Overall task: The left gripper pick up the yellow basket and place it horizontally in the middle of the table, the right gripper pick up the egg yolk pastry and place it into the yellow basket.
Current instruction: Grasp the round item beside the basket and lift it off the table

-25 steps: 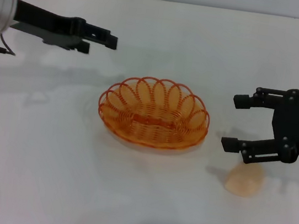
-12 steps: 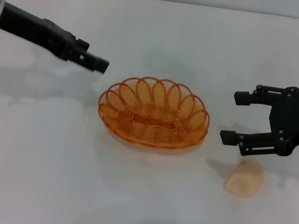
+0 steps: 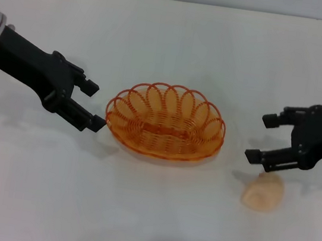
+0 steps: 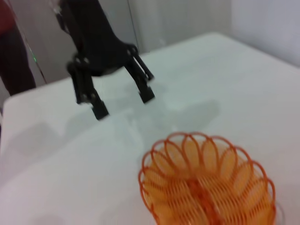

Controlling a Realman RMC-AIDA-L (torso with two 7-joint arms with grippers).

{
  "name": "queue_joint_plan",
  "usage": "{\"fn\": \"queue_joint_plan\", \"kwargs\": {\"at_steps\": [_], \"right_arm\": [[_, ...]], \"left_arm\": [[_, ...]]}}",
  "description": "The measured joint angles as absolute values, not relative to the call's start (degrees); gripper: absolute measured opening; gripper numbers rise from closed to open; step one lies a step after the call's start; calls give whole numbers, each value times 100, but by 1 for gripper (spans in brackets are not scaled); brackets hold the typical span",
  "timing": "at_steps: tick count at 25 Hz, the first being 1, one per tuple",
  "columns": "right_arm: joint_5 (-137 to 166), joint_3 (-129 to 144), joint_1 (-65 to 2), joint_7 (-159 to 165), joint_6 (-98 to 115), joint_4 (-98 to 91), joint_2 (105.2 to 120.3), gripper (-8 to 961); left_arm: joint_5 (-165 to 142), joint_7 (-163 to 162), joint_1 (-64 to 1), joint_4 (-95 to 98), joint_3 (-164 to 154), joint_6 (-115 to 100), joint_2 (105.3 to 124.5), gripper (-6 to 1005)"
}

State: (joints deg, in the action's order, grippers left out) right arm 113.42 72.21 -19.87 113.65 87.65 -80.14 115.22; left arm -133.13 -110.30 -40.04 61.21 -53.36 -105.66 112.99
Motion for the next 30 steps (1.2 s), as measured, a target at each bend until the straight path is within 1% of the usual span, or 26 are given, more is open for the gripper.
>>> {"fn": "queue_joint_plan", "kwargs": {"at_steps": [5,10,22,29,30], "right_arm": [[11978,7370,-2060,11818,8894,-8199,11524,845],[12429,7551,-2082,12114,9044,-8201,11531,845],[12787,7833,-2090,12254,9015,-8135,11540,844],[12796,7965,-2092,12226,8881,-8123,11540,843],[12801,8004,-2092,12221,8851,-8110,11540,817]], "left_arm": [[-13283,-11021,-3991,6136,-5317,-10525,11326,893],[-13238,-11057,-3978,6229,-5269,-10519,11391,893],[-13201,-11077,-3972,6248,-5270,-10454,11504,893],[-13200,-11074,-3964,6249,-5274,-10439,11522,894],[-13200,-11073,-3964,6249,-5274,-10439,11522,894]]}}
